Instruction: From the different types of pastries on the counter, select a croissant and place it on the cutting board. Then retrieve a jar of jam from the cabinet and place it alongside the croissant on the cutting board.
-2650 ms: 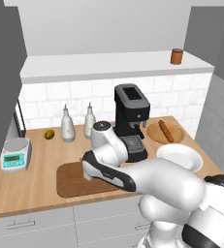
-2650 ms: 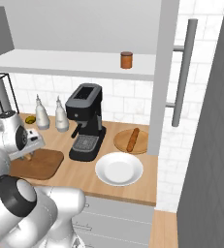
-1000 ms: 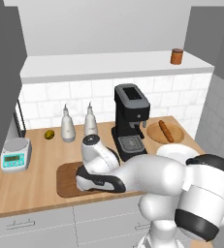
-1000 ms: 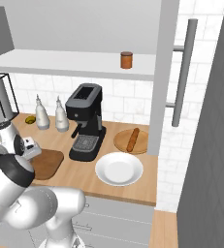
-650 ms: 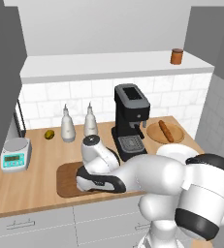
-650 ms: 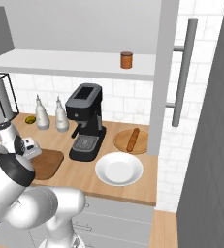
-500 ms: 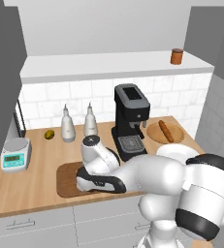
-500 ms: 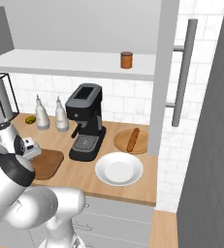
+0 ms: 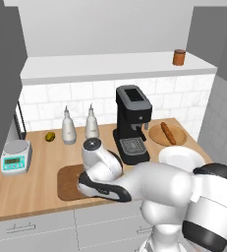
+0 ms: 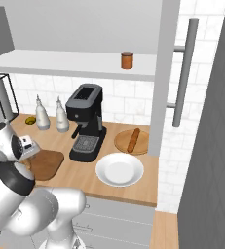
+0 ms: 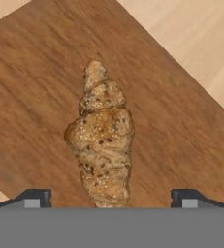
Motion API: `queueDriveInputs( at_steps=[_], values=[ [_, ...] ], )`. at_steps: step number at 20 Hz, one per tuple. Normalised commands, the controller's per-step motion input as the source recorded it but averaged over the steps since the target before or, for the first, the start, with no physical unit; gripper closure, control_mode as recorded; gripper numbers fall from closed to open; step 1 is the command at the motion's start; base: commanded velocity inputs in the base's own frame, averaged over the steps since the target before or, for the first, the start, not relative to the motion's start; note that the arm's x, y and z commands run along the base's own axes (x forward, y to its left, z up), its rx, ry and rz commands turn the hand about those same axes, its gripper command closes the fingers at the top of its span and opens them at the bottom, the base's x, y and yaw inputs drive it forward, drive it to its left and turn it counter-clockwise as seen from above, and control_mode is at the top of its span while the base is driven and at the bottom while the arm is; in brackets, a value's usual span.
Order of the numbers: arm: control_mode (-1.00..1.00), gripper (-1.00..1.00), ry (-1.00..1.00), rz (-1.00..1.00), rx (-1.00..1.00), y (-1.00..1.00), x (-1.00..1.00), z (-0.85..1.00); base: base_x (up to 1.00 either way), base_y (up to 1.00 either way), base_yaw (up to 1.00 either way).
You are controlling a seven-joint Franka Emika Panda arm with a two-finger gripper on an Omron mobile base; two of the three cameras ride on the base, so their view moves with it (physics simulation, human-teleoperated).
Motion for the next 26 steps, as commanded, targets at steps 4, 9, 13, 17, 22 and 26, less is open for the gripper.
queueDriveInputs(
  at_steps=[4,9,13,17,22,26],
  values=[
    [-1.0,-1.0,-0.08,0.0,0.0,-0.01,0.0,0.5,0.0,0.0,0.0],
    [-1.0,-1.0,-0.04,-0.03,0.0,-0.08,0.0,0.54,0.0,0.0,0.0],
    [-1.0,-1.0,-0.05,-0.05,0.0,-0.13,0.0,0.5,0.0,0.0,0.0],
    [-1.0,-1.0,-0.06,-0.06,0.0,-0.17,0.0,0.46,0.0,0.0,0.0],
    [-1.0,-1.0,-0.03,-0.1,0.0,-0.22,0.0,0.36,0.0,0.0,0.0],
    [-1.0,-1.0,-0.01,-0.12,0.0,-0.22,0.0,0.32,0.0,0.0,0.0]
  ],
)
